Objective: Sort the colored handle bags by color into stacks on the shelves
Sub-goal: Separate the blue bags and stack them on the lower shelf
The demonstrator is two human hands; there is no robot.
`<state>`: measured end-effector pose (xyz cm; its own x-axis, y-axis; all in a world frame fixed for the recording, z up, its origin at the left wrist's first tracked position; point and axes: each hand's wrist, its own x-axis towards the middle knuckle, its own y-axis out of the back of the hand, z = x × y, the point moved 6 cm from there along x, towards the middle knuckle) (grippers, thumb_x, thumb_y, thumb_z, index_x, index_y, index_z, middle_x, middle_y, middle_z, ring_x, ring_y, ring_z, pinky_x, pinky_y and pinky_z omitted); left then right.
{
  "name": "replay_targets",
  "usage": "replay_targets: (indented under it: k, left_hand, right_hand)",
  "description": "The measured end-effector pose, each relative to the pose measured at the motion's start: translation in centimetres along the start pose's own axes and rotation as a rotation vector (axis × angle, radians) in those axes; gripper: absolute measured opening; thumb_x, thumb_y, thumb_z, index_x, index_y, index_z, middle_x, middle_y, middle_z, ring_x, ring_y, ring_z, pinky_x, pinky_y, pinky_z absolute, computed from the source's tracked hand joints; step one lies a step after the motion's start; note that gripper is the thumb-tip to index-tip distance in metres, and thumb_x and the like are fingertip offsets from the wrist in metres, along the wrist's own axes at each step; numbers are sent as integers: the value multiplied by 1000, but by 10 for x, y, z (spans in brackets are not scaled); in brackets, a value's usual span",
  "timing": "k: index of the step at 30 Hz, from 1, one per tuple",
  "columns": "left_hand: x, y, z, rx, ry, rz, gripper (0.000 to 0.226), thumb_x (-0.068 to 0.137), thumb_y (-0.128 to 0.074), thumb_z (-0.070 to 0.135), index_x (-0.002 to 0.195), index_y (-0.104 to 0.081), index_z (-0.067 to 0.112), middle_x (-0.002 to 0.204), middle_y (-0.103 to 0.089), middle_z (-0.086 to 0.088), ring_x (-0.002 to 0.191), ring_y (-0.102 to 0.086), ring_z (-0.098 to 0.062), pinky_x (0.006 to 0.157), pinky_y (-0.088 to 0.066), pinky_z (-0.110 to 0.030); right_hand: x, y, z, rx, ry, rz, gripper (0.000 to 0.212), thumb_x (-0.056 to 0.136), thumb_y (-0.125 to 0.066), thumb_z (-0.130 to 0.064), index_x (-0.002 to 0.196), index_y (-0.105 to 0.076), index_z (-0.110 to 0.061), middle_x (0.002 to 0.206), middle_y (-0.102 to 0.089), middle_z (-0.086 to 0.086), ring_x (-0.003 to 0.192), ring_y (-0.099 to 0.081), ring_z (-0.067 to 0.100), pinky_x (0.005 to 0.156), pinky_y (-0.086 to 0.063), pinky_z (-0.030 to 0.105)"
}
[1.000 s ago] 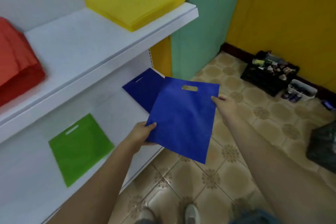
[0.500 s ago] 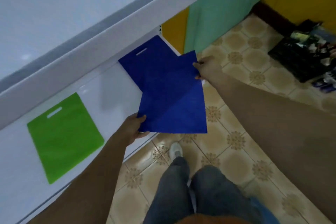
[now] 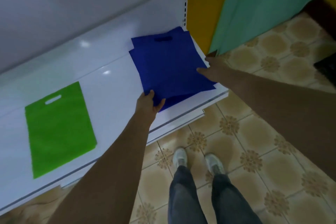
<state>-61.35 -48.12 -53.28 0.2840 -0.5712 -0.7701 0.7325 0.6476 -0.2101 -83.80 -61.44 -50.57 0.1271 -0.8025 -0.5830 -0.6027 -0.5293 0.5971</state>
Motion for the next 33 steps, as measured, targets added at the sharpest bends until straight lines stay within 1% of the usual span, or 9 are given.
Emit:
replay_targets:
  k: [2, 6, 9, 17, 22, 25, 27, 30, 33]
  left_hand:
    - [7, -6, -2, -14, -27, -7, 26, 102, -49, 12, 127, -56, 13, 134, -53, -9, 110, -59, -30, 61, -59, -29]
    - [10, -8, -9, -78, -34, -1, 26, 102, -48, 12, 127, -56, 12, 135, -53, -8, 109, -60, -30, 63, -59, -31]
    - [7, -7, -18, -124, -31, 15, 25, 103, -47, 12, 126, -56, 11, 134, -54, -9, 113, -59, -33, 63, -60, -32]
    - [3, 0, -29, -197, 5, 147, 17, 103, -44, 6, 110, -59, 8, 133, -51, -12, 96, -61, -33, 55, -59, -31]
    - [6, -7, -16, 181, -7, 120, 24, 105, -42, 18, 127, -47, 9, 128, -50, -8, 82, -67, -31, 58, -61, -37]
    - [11, 2, -6, 757, -91, 243, 36, 104, -39, 38, 124, -48, 9, 117, -55, -10, 78, -62, -24, 56, -54, -33]
    - [14, 8, 3, 1027, -224, 359, 41, 101, -43, 41, 124, -50, 7, 119, -57, -13, 90, -59, -27, 69, -53, -36]
    - [17, 11, 1, 1006, -242, 361, 42, 96, -52, 30, 131, -48, 7, 128, -49, -12, 101, -57, -30, 75, -50, -37]
    - [21, 5, 2, 1093, -282, 332, 43, 91, -54, 29, 125, -54, 3, 125, -51, -18, 106, -56, -37, 79, -54, -43]
  right_hand:
    - [-1, -8, 15, -1, 11, -5, 63, 98, -53, -38, 148, -30, -9, 151, -37, 14, 131, -44, 33, 103, -40, 38]
    - [1, -10, 30, 72, 10, -24, 62, 100, -52, -32, 151, -25, -10, 153, -35, 12, 133, -42, 32, 99, -40, 35]
    - [2, -13, 30, 101, 44, -70, 59, 99, -53, -29, 150, -28, -11, 150, -39, 11, 130, -45, 29, 90, -38, 26]
    - [1, -19, 30, 8, 80, -59, 65, 98, -53, -30, 152, -23, -10, 153, -34, 12, 135, -39, 29, 103, -37, 30]
    - [3, -18, 32, -27, 92, -44, 68, 98, -55, -31, 153, -21, -10, 154, -32, 10, 136, -37, 27, 104, -36, 29]
    - [3, -17, 32, -44, 111, -32, 65, 97, -55, -30, 151, -24, -9, 150, -37, 12, 133, -41, 29, 102, -39, 32]
    - [2, -16, 32, -91, 114, -7, 61, 97, -55, -28, 148, -29, -6, 144, -43, 15, 128, -46, 30, 99, -42, 34]
    - [2, -16, 33, -190, 112, 29, 47, 97, -53, -23, 136, -43, 1, 132, -50, 20, 116, -52, 33, 95, -47, 39]
    - [2, -17, 37, -212, 99, 44, 44, 95, -53, -23, 132, -46, 0, 127, -49, 19, 109, -53, 33, 90, -49, 38]
